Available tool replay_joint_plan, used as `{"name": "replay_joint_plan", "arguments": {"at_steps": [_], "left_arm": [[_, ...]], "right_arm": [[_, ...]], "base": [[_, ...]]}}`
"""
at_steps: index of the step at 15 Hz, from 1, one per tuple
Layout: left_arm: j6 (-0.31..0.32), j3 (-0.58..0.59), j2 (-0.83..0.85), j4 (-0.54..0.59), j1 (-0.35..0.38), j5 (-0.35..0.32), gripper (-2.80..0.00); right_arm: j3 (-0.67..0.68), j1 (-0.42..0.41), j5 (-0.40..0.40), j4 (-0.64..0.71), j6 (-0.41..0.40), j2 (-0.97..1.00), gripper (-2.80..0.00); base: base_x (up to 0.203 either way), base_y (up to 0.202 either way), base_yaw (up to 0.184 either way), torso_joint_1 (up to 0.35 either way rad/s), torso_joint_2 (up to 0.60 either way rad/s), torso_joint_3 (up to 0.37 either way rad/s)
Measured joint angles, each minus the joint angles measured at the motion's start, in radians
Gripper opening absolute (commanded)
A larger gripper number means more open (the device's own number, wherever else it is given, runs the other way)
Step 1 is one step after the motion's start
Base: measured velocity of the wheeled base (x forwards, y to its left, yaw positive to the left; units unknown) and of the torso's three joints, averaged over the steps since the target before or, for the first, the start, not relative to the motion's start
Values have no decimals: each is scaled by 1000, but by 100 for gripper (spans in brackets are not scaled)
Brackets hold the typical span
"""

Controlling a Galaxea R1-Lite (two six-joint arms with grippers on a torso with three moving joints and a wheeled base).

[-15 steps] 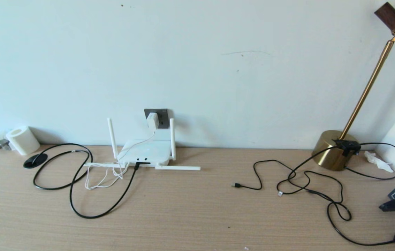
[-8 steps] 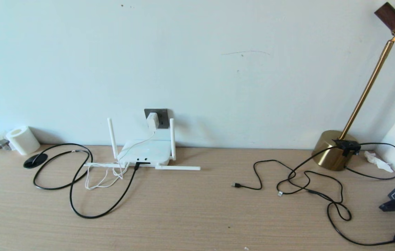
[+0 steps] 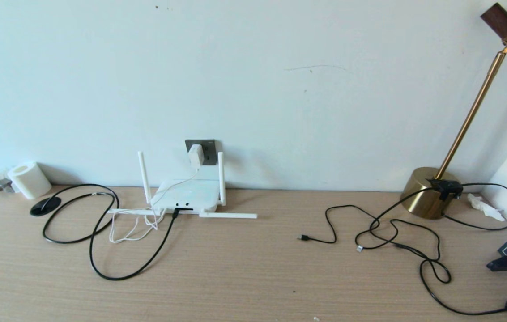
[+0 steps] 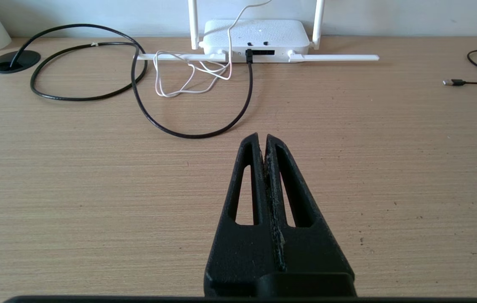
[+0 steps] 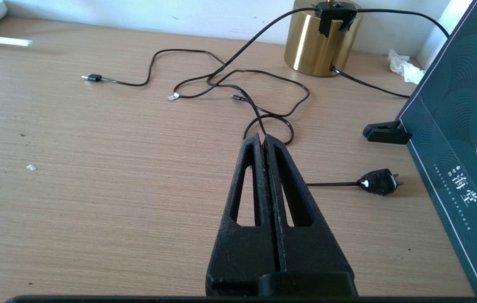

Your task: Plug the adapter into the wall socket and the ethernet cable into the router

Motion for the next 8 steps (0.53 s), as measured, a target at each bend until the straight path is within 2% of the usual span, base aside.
{"name": "replay_joint_plan", "arguments": {"at_steps": [4, 8], "left_arm": [[-12, 3, 0, -5, 0, 0, -280], [-12, 4, 0, -6, 0, 0, -280]], "right_arm": [[5, 0, -4, -19, -29, 0, -280], [9, 0, -9, -22, 0, 0, -280]], "base": [[0, 0, 0, 0, 0, 0], [0, 0, 0, 0, 0, 0]]}}
